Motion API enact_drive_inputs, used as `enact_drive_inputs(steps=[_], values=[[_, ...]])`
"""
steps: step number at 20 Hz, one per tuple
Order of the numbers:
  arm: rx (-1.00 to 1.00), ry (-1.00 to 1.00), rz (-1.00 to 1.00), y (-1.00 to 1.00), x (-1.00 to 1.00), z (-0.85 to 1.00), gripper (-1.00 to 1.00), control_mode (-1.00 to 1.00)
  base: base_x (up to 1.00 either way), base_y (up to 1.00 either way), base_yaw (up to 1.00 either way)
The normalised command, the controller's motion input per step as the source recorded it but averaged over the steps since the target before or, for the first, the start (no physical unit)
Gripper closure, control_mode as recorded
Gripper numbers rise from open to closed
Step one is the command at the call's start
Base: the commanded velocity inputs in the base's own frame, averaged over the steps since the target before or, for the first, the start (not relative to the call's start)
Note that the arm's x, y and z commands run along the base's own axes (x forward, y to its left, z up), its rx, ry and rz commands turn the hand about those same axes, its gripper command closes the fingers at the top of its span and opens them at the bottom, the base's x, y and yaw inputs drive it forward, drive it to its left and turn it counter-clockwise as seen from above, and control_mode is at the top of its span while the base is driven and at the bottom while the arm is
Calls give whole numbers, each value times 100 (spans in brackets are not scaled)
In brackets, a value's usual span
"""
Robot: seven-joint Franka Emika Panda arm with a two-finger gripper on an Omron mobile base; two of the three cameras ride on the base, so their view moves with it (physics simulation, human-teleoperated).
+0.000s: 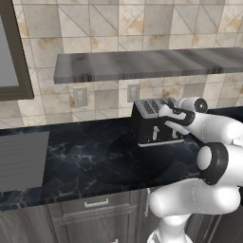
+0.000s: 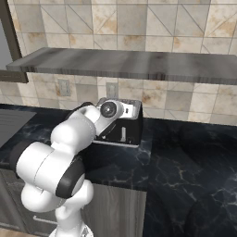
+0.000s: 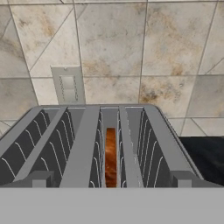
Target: Start the toaster. Once the lever pops up, take the bread to the plate on the dining counter.
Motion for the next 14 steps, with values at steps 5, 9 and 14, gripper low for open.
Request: enact_drive_inputs(steps=[5, 9, 14], values=[[0, 0, 0, 0, 0, 0, -100, -100, 0, 0, 0], [0, 0, 0, 0, 0, 0, -100, -100, 0, 0, 0], [0, 0, 0, 0, 0, 0, -100, -100, 0, 0, 0]])
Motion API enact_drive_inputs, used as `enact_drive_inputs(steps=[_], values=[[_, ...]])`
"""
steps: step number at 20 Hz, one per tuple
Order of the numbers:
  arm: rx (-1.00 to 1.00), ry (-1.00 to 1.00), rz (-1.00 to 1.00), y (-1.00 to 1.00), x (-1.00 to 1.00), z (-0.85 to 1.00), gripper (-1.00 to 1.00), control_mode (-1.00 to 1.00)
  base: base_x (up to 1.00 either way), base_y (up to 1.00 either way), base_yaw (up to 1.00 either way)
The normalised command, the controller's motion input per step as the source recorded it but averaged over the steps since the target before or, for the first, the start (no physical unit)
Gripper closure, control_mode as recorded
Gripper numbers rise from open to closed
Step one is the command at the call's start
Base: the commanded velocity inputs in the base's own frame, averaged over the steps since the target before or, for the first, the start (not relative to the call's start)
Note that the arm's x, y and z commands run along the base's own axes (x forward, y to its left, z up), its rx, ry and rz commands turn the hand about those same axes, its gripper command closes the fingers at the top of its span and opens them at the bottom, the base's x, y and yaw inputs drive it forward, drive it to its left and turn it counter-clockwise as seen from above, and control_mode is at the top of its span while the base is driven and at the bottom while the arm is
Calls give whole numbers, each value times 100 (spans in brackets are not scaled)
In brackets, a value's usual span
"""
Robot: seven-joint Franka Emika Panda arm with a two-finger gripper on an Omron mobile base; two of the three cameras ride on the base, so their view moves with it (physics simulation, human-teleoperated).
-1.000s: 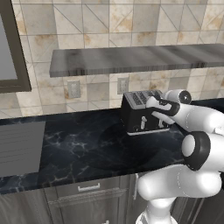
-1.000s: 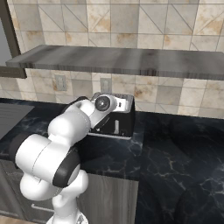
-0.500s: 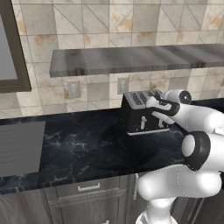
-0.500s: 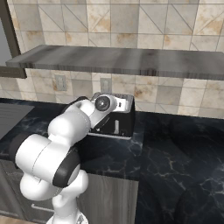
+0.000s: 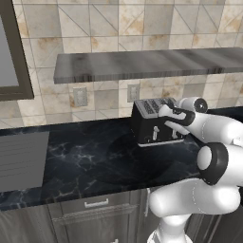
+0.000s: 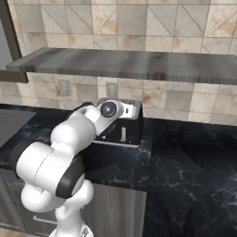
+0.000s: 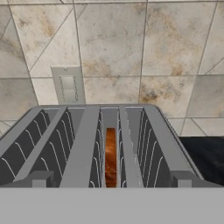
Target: Start the toaster. Once the lever pops up, take the bread to the plate on the dining counter.
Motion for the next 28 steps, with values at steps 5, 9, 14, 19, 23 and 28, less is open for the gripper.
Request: enact_drive_inputs(steps=[5, 9, 14, 19, 23, 28], values=[[0, 0, 0, 0, 0, 0, -100, -100, 0, 0, 0], [0, 0, 0, 0, 0, 0, -100, -100, 0, 0, 0], [0, 0, 0, 0, 0, 0, -100, -100, 0, 0, 0], [0, 0, 0, 0, 0, 0, -100, -100, 0, 0, 0], [0, 0, 0, 0, 0, 0, -100, -100, 0, 0, 0], [0, 0, 0, 0, 0, 0, -100, -100, 0, 0, 0]])
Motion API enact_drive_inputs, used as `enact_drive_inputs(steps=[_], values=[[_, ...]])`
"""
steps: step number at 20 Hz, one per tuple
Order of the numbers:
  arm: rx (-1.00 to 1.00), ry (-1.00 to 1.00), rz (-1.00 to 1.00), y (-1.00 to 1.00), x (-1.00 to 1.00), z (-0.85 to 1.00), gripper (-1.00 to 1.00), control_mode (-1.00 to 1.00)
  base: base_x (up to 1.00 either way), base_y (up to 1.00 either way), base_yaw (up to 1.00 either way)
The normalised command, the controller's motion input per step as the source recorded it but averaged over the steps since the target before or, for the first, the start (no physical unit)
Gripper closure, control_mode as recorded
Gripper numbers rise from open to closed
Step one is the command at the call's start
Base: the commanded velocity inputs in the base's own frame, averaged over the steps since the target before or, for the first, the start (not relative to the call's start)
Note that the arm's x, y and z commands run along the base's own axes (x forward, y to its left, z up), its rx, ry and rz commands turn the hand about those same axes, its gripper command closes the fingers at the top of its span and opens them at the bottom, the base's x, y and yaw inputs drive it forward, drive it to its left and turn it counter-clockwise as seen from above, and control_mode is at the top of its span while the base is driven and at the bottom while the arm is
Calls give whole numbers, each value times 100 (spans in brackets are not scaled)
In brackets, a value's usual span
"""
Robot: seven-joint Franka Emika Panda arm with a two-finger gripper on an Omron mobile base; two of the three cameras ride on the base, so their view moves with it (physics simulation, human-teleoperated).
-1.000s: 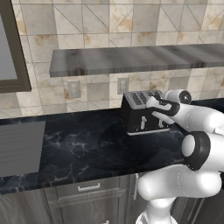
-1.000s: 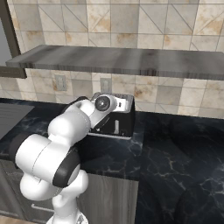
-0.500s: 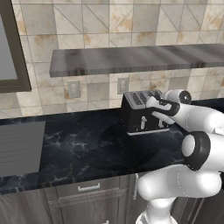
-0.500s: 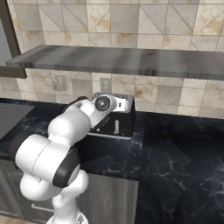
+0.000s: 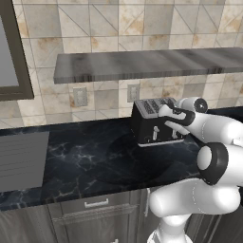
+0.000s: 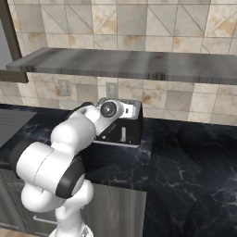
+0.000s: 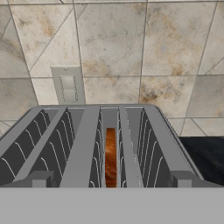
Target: Start the toaster. Once the lever pops up, take the bread to the plate on the dining counter.
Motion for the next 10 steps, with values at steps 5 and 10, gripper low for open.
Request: enact_drive_inputs(steps=[5, 10], values=[[0, 0, 0, 0, 0, 0, -100, -100, 0, 0, 0], [0, 0, 0, 0, 0, 0, -100, -100, 0, 0, 0]])
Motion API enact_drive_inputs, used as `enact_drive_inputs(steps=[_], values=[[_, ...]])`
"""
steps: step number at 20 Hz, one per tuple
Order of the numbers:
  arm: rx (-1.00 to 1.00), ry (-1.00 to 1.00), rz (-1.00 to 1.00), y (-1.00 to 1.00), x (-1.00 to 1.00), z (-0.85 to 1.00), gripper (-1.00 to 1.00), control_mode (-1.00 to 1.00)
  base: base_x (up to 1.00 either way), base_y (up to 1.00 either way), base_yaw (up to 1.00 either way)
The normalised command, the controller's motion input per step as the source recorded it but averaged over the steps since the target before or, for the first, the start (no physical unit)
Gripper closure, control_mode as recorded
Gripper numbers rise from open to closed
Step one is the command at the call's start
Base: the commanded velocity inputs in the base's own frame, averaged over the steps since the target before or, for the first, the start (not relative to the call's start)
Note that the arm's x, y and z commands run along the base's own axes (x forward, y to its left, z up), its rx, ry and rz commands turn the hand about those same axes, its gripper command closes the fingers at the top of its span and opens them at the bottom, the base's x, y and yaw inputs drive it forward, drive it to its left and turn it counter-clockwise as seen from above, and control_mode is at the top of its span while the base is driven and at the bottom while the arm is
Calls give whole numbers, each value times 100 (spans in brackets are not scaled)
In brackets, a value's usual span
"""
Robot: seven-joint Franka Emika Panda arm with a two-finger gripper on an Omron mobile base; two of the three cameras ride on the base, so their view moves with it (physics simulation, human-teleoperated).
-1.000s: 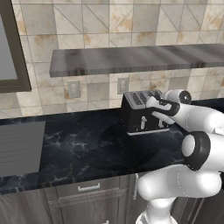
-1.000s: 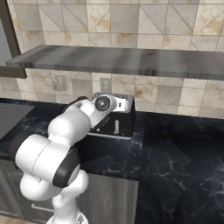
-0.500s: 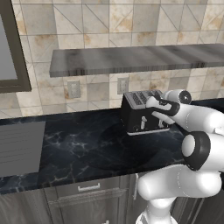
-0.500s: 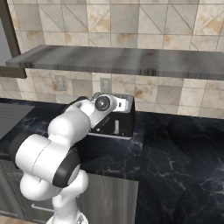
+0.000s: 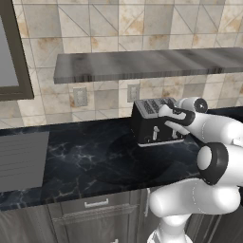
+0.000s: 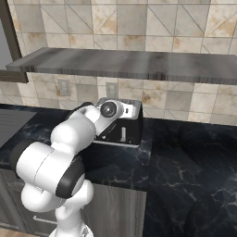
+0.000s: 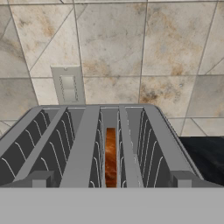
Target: Start the toaster. Once the lever pops up, take the bread to the plate on the dining counter.
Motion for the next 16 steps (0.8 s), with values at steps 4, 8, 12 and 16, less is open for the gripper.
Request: enact_drive_inputs(steps=[4, 8, 12, 16], values=[[0, 0, 0, 0, 0, 0, -100, -100, 0, 0, 0], [0, 0, 0, 0, 0, 0, -100, -100, 0, 0, 0], [0, 0, 0, 0, 0, 0, -100, -100, 0, 0, 0], [0, 0, 0, 0, 0, 0, -100, -100, 0, 0, 0]])
